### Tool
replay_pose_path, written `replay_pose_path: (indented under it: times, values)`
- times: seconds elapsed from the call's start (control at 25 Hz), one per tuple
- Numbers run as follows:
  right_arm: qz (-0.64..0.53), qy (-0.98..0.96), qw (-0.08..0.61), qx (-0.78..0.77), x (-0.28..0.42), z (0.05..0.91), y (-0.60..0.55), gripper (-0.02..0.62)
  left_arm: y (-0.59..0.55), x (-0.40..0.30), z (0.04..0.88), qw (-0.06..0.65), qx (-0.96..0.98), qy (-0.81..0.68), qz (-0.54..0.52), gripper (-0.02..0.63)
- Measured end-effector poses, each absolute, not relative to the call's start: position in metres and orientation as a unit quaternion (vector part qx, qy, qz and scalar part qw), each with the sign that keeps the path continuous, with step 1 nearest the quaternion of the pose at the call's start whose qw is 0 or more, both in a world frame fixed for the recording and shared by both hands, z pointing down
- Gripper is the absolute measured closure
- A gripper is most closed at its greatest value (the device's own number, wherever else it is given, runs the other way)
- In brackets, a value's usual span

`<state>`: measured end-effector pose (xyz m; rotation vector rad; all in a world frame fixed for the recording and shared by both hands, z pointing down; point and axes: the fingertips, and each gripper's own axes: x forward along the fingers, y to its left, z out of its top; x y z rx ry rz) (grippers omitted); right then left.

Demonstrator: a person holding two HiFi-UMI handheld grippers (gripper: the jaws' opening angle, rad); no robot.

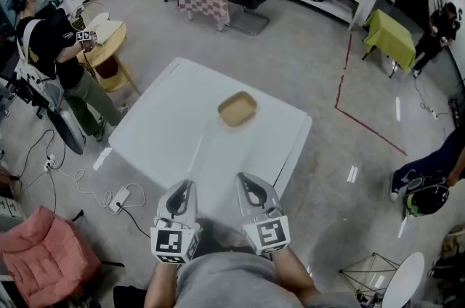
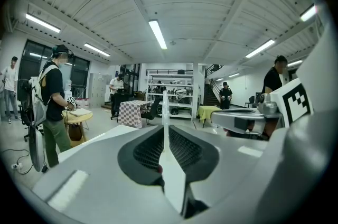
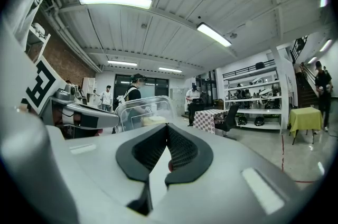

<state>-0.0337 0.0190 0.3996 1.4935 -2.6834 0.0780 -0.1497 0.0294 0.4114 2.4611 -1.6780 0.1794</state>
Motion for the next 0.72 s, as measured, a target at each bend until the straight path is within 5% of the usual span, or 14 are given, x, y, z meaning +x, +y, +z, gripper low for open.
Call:
replay_pose_path:
  times: [0.72]
  values:
    - [0.032,-0.873,0.032,0.486,-0.0342,0.4015,0.0192,0.592,0.03,-0.1512,0.411,0.078,0.822,-0.56,0.06,0.565]
